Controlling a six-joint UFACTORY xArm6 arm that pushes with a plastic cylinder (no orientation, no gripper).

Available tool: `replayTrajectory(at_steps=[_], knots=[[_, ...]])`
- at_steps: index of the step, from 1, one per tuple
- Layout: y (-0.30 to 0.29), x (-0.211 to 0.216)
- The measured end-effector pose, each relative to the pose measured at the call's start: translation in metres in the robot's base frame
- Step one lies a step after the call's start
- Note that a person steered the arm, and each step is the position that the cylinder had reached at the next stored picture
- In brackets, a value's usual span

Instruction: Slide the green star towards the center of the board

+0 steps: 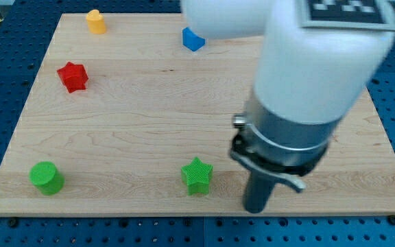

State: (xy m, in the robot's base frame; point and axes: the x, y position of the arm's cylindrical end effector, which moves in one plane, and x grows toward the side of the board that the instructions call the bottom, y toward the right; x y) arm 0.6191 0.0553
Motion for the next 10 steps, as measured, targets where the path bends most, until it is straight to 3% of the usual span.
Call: replayTrajectory(at_steps=[1,5,10], knots=[[-0.042,-0.001],[-0.069,-0.001],[-0.063,-0.100]])
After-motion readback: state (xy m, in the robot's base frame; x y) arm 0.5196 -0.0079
